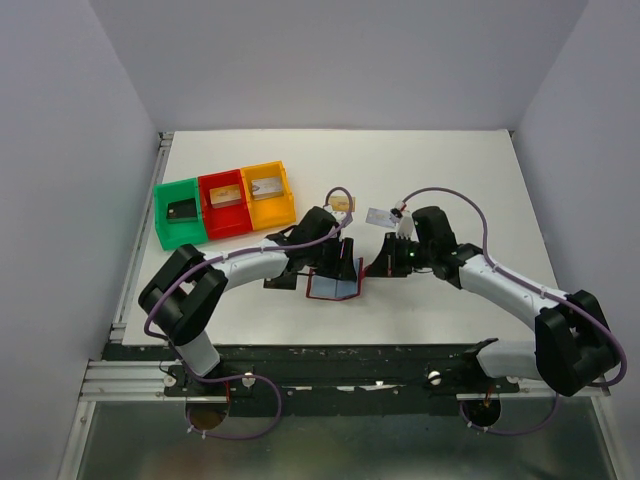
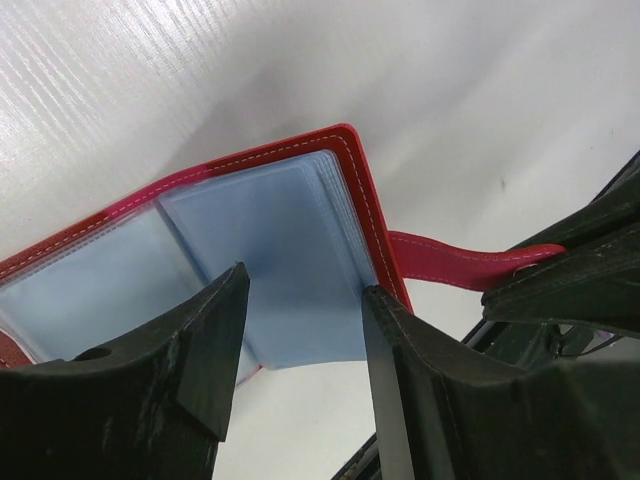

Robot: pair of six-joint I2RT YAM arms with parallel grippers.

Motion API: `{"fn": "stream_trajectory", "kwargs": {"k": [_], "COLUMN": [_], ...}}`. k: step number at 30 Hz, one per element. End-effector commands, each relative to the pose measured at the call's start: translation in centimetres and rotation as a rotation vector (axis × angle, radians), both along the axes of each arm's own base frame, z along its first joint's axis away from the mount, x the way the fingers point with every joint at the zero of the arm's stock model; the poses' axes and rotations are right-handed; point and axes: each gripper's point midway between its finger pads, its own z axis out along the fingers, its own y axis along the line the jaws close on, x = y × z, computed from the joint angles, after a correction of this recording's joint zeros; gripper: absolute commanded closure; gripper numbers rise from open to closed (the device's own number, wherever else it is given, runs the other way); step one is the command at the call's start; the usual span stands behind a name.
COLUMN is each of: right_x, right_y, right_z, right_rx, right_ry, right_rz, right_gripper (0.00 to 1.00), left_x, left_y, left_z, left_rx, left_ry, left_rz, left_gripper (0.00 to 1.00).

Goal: Take the credit cards out of the card holder
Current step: Remove the credit card from the card holder.

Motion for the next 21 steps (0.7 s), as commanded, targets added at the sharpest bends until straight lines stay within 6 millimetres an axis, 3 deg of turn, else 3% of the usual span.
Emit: {"fn": "stream_trajectory", "kwargs": {"k": [1,19,20,21], "right_x": [0.76,0.72,0.71,0.71], "right_y": [0.99,1.03,1.00,1.00], "right_z": [2.30,1.95,1.93,1.93], "right_rx": [0.058,0.051,0.050,0.050], "right_ry": [-0.047,-0.030,-0.031,-0.031], "right_rz": [0.028,0.032,0.031,0.031], "right_gripper": [1.00,1.00,1.00,1.00], "left_x": [0.24,0.36,0.38,0.39], "left_y": [-0.71,-0.45,-0.35,-0.27], "left_z": [1.44,2.23,2.30,2.34], "left_rx": [-0.024,-0.037,-0.037,-0.036], "left_ry": [-0.036,-0.070,-0.072,-0.075], "left_rz": [-0.022,-0.002,0.005,0.010], "left_gripper": [0.38,0.28,0.23,0.02]}}
